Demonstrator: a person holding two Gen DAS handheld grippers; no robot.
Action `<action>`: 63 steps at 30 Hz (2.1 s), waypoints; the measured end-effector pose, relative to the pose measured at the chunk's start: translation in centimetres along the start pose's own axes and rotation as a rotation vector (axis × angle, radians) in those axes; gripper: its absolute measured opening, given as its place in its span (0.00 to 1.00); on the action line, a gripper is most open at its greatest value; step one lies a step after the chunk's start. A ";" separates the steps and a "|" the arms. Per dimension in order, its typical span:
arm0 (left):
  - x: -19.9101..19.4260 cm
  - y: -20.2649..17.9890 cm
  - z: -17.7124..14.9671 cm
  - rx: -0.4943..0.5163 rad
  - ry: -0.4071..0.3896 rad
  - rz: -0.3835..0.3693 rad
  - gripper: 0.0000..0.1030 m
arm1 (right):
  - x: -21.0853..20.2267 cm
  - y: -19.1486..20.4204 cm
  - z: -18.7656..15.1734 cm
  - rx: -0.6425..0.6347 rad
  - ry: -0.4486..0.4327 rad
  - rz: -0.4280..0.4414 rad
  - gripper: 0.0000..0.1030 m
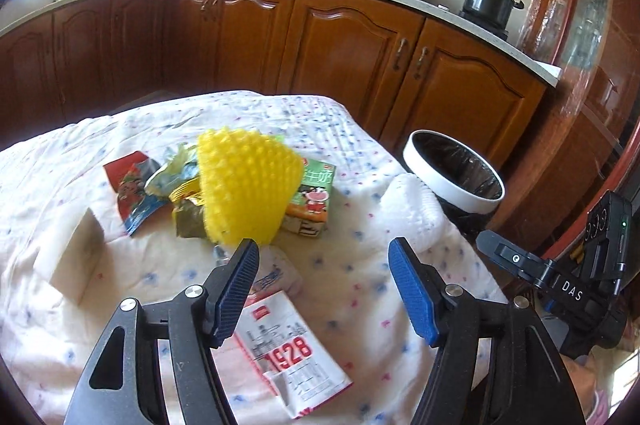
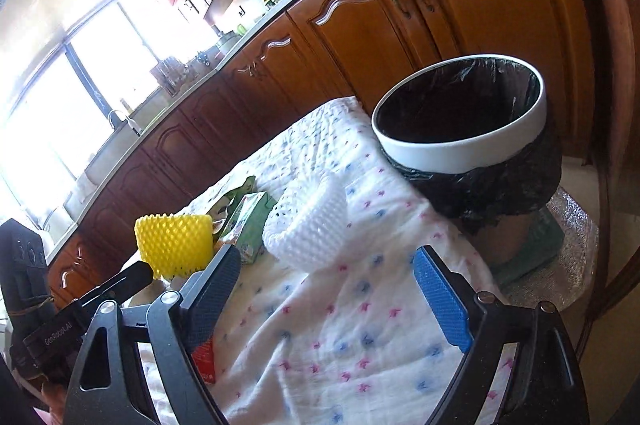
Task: Collect trash
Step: 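Grasp the yellow foam net with the left tool while the right tool grasps the white foam net, then carry the yellow net with the left tool while the right tool carries the white net to the bin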
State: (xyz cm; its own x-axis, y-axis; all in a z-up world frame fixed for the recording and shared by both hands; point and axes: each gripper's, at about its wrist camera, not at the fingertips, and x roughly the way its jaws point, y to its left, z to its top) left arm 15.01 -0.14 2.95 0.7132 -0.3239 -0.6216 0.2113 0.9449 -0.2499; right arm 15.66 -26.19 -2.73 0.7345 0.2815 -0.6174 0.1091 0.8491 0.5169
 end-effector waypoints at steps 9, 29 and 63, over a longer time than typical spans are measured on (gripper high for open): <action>-0.4 3.4 -0.5 -0.088 -0.012 0.052 0.65 | 1.2 2.1 -1.5 -0.042 0.020 -0.001 0.87; 2.5 0.6 2.3 0.024 -0.029 -0.051 0.18 | 6.2 2.0 0.1 -0.075 0.059 -0.075 0.24; 10.4 -8.9 4.6 0.160 0.072 -0.202 0.18 | -2.9 -4.7 4.3 -0.017 -0.099 -0.132 0.21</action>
State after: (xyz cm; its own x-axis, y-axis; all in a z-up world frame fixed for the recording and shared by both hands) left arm 23.58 -11.72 2.13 0.5977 -0.5035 -0.6239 0.4512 0.8545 -0.2574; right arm 15.91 -32.90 -0.86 0.7768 0.1223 -0.6177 0.1983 0.8835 0.4243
